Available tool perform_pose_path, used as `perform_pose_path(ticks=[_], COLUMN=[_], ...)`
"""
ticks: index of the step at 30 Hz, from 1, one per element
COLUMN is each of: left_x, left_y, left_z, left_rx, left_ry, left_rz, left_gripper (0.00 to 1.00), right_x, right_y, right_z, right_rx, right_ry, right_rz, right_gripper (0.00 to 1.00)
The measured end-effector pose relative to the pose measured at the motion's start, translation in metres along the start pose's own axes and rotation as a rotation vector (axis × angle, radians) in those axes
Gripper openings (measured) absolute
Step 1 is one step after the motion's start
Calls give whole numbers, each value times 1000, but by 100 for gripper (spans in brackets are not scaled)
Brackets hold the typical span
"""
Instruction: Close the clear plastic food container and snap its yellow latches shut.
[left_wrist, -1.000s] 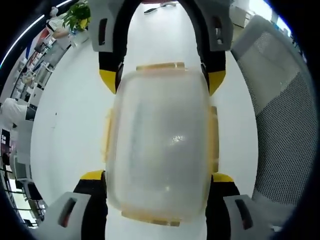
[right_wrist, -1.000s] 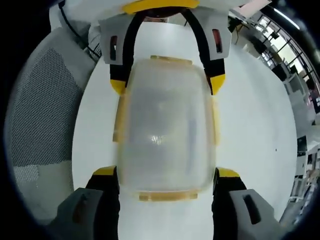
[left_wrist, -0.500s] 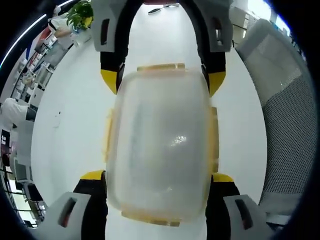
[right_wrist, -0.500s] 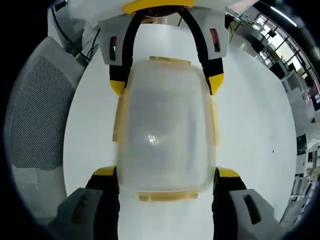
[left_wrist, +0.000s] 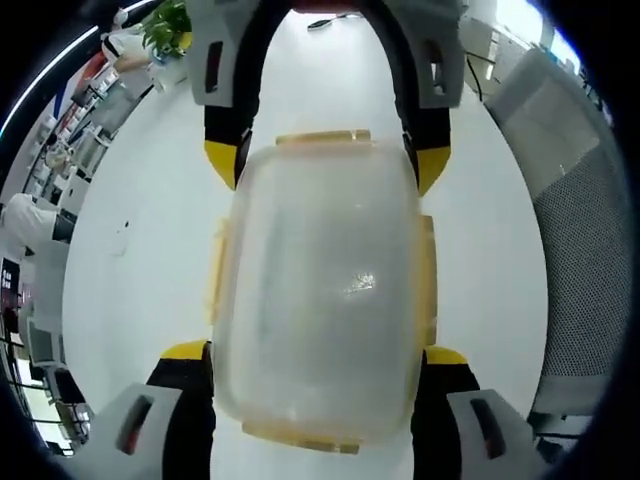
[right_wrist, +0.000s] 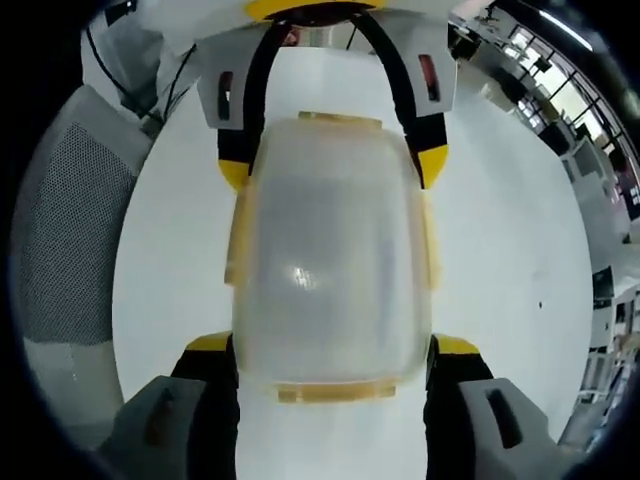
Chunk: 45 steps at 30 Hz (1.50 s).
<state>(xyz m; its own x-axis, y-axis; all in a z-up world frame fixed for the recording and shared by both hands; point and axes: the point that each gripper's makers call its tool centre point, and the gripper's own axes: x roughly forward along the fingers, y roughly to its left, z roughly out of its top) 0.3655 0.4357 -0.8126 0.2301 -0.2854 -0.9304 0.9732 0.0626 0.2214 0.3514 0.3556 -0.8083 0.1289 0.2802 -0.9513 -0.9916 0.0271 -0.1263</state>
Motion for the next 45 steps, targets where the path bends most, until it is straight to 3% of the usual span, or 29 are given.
perform_pose_path(ticks=[15,31,33,36,38,39,41,45], left_x=[6,6,5,8,8,8,5,-4], left_y=[31,32,31,33,30,28,29,41], left_z=[1,0,0,-11,-10,-5,-2,-5], left_rx=[-2,9,14,143,126,70,5,-56], left_ry=[-38,-24,-30,12,-12,-62,-109,-178], left_rz=[0,-1,-2,36,34,29,29,115], left_gripper=[79,79,80,81,84,85,86,84], right_x=[3,3,2,1,-1,-4,-9,-15], right_y=[-32,-32,-33,-39,-39,-42,-46,-45], right_z=[-3,-2,-2,-4,-3,1,7,10], right_rx=[11,4,-5,23,81,90,138,200], right_ry=[23,26,10,-21,-57,-103,-174,-273], right_rz=[4,0,3,-13,-8,-18,-42,-93], right_gripper=[73,74,75,75,76,77,82,88])
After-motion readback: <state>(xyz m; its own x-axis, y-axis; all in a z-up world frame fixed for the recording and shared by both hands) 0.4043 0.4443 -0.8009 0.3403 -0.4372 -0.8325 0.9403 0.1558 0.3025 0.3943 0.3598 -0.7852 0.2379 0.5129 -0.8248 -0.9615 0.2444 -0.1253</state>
